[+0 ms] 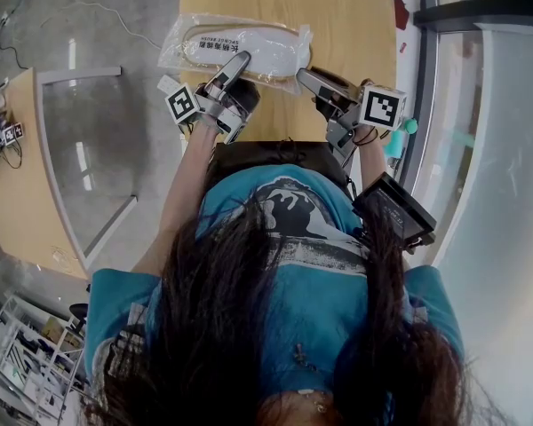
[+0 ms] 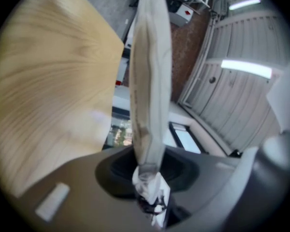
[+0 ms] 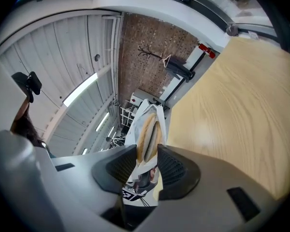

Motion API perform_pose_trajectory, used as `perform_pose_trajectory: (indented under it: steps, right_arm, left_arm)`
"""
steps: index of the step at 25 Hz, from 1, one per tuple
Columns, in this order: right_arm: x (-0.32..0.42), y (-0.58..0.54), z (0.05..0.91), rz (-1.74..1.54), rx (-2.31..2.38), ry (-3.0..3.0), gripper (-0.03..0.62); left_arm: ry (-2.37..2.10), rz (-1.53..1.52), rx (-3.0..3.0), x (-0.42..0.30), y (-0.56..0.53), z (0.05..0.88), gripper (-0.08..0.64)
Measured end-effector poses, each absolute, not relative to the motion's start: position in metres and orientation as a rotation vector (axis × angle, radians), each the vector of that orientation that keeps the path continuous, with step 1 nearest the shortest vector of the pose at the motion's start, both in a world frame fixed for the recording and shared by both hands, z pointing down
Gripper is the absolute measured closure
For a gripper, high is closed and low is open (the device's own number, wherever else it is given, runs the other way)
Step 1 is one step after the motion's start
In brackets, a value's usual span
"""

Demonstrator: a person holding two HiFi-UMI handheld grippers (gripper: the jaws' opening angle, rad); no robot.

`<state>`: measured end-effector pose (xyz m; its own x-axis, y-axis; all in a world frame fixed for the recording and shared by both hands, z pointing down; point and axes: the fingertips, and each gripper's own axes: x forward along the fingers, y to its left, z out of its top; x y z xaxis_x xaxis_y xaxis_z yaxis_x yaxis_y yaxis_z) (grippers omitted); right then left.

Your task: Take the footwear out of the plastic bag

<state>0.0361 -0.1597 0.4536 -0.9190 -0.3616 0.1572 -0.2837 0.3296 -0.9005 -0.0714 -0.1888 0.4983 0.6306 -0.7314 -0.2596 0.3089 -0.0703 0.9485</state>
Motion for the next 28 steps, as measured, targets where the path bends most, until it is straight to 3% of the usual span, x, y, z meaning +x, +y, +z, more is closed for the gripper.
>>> perform_pose_trajectory:
  steps: [12,19,28]
  right_arm:
    - [0.035,-0.170,0.453,-1.687,-0.608,2.466,0.439]
    - [0.050,-0.178,0.463,-1.711,-0.751,2.403,0.494]
    - [0.080,-0.172,0.471,-1.769,-0.785,2.367,0.503]
  left_arm:
    - [-0.266,-0.823,1.490,-0.049,-0.188,0.482,0.459]
    - [-0.402,-0.813,1.559,-0.046,-0.196,0.488,0.430]
    - [-0.563,-0.747,1.620,-0.070,-0.206,0.510,0.447]
